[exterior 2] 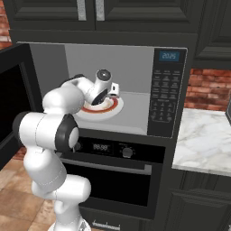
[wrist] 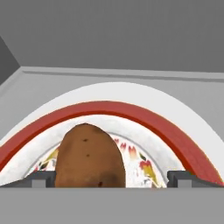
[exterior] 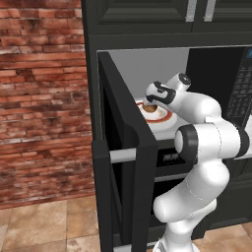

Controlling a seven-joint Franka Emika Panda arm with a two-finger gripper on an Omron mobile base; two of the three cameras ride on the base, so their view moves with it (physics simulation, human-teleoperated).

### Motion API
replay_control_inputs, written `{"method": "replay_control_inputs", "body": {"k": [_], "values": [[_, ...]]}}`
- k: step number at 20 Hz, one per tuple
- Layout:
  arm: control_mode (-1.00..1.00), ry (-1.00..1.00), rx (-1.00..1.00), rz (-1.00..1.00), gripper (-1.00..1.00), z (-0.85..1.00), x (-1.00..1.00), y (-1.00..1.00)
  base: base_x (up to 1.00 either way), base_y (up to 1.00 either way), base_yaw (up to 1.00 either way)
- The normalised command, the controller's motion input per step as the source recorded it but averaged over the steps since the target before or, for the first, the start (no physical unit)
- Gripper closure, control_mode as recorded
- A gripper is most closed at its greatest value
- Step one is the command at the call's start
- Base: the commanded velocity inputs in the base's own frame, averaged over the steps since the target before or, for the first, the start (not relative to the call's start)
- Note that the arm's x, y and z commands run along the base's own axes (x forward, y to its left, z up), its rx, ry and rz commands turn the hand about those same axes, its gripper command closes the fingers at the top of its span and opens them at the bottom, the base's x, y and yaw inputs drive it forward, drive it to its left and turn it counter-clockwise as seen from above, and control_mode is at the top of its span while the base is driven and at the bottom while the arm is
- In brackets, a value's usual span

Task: Retrieve the reheated potato from the microwave, then place the potato, cheese, and condiment on the cutting board.

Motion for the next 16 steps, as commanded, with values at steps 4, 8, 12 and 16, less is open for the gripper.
{"method": "replay_control_inputs", "body": {"k": [4, 8, 12, 16], "values": [[-1.00, 0.02, 0.00, 0.00, -1.00, -0.28, 0.06, 0.17, 0.00, 0.00, 0.00], [-1.00, 0.01, 0.00, 0.01, -1.00, -0.35, 0.01, 0.23, 0.00, 0.00, 0.00], [-1.00, 0.02, 0.01, 0.01, -1.00, -0.42, 0.01, 0.24, 0.00, 0.00, 0.00], [-1.00, 0.00, 0.00, 0.02, -1.00, -0.36, 0.19, 0.12, 0.00, 0.00, 0.00]]}}
